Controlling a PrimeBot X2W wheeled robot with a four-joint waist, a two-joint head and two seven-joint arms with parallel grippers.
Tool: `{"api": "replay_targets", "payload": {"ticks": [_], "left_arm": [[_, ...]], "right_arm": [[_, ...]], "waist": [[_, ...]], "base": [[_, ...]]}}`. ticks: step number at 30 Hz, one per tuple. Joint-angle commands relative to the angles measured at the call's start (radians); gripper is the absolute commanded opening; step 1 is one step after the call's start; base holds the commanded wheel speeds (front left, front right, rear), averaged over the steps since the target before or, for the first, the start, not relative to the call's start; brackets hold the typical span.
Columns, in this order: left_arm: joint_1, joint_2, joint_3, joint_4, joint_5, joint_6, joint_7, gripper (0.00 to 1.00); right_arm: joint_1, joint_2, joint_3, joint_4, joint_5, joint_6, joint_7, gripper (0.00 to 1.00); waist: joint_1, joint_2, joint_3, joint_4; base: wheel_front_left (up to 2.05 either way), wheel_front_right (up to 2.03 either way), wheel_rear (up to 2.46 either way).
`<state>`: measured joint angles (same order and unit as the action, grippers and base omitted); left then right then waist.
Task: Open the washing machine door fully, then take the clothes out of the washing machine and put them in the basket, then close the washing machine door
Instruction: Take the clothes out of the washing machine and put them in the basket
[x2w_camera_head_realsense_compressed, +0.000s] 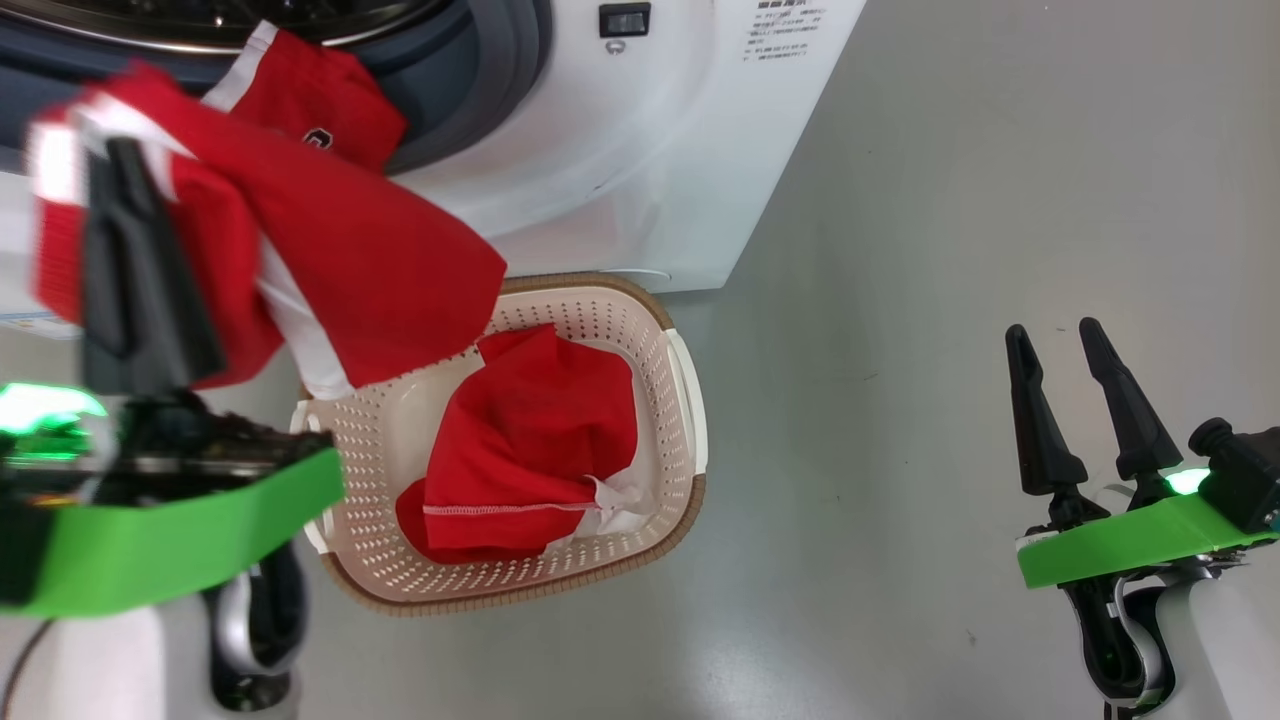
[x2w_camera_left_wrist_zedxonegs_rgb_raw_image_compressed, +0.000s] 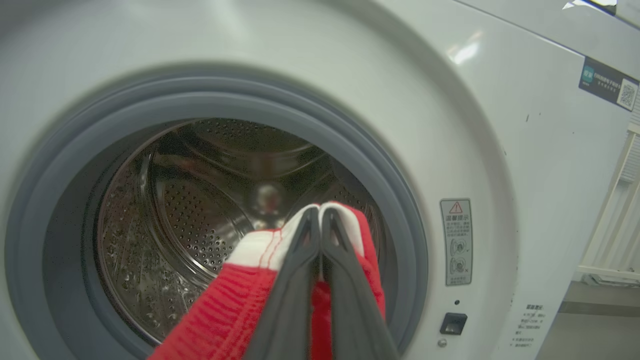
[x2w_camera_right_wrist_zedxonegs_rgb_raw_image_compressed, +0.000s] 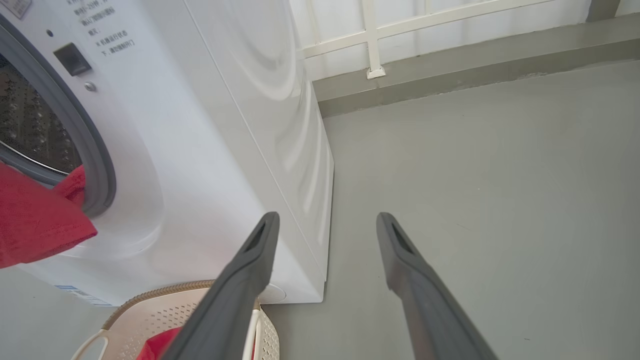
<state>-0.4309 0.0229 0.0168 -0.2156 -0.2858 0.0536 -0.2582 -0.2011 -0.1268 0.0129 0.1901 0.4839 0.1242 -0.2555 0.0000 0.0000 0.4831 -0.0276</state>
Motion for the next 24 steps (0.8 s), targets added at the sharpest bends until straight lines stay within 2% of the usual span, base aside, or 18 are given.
{"api": "replay_targets", "payload": {"ticks": [1, 8, 14, 24], "left_arm": [[0.024, 0.027, 0.017, 0.002, -0.011, 0.004, -0.004, 0.0], [0.051, 0.027, -0.027, 0.18, -0.05, -0.009, -0.004, 0.0], [0.046, 0.027, -0.048, 0.327, -0.066, -0.037, -0.004, 0.0], [-0.05, 0.027, -0.063, 0.663, -0.009, -0.105, -0.004, 0.0]], "right_arm": [[0.0, -0.013, 0.02, -0.025, 0.001, 0.007, -0.006, 1.0], [-0.008, -0.01, 0.02, -0.024, 0.002, 0.007, -0.006, 1.0], [-0.016, -0.006, 0.025, -0.025, 0.003, 0.007, -0.006, 1.0], [-0.043, -0.003, 0.033, -0.032, 0.006, 0.007, -0.006, 1.0]], "waist": [[0.0, 0.0, 0.003, -0.002], [0.0, 0.0, 0.017, -0.007], [0.0, 0.0, 0.034, -0.014], [0.0, 0.0, 0.095, -0.03]], "base": [[0.0, 0.0, 0.0], [0.0, 0.0, 0.0], [0.0, 0.0, 0.0], [0.0, 0.0, 0.0]]}}
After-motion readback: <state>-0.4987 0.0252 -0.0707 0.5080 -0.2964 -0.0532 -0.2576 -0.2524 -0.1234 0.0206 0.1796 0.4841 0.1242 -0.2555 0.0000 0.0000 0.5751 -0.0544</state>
